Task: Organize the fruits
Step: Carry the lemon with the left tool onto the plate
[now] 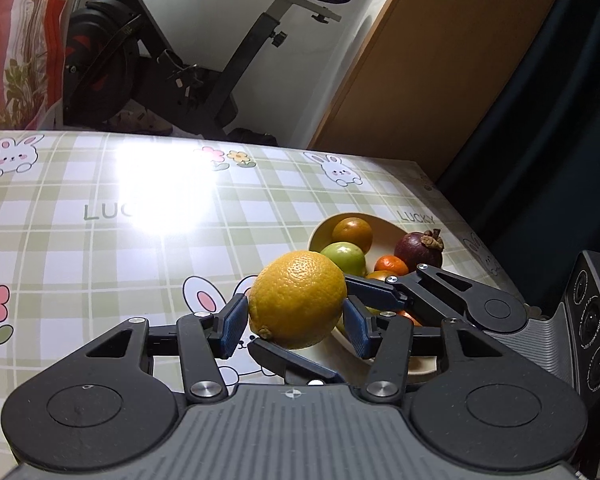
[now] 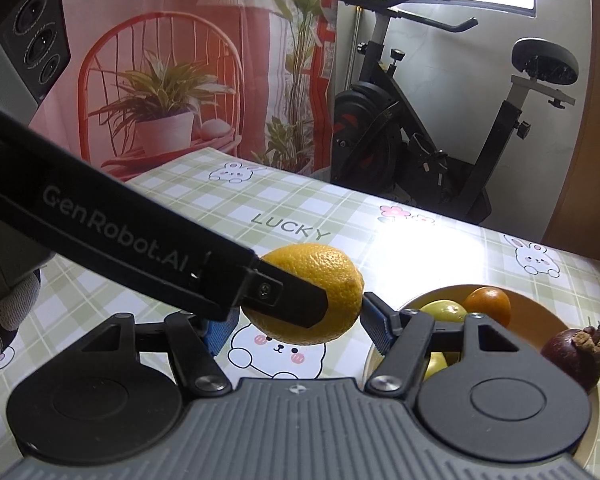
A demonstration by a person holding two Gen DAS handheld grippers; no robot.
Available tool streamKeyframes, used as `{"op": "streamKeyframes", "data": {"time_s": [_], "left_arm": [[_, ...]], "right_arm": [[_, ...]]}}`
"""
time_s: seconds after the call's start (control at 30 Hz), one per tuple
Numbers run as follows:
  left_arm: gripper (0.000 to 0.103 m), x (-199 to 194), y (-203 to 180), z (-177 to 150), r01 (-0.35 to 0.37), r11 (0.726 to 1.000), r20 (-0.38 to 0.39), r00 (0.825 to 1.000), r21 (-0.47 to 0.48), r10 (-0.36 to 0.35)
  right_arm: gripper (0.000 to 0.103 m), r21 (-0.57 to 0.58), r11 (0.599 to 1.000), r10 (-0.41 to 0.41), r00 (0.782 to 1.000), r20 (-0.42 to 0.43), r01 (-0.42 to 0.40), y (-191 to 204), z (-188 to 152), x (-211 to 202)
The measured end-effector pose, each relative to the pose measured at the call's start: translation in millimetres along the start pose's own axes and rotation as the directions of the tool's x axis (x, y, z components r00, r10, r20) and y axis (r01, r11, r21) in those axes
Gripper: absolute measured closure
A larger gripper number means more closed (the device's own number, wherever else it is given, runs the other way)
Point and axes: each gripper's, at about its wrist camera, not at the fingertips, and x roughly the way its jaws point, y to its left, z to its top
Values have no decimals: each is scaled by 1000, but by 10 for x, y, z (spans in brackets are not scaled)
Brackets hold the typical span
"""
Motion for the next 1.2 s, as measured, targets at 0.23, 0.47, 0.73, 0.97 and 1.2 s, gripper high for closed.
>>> {"op": "streamKeyframes", "data": {"time_s": [0.23,0.47,0.73,0.97,1.2], "left_arm": [[48,-88,-298,101,-2,998,1,1000,67,2],[48,80,-679,168,28,989,-28,999,145,-24],[48,506,-1121,253,83,974,-99,993,212,-63],[48,876,-1385,274,68,963,-168,985,260,-24],[47,986,-1405,219,43,960,-186,983,278,10]], "right_arm": [[34,42,999,-29,998,62,26,-101,-7,-273],[34,120,990,-82,992,92,71,-395,-117,-560],[34,235,963,-153,986,70,133,-909,-303,-752],[34,315,937,-165,986,25,149,-1223,-409,-699],[34,326,935,-149,989,5,139,-1275,-468,-652]]}}
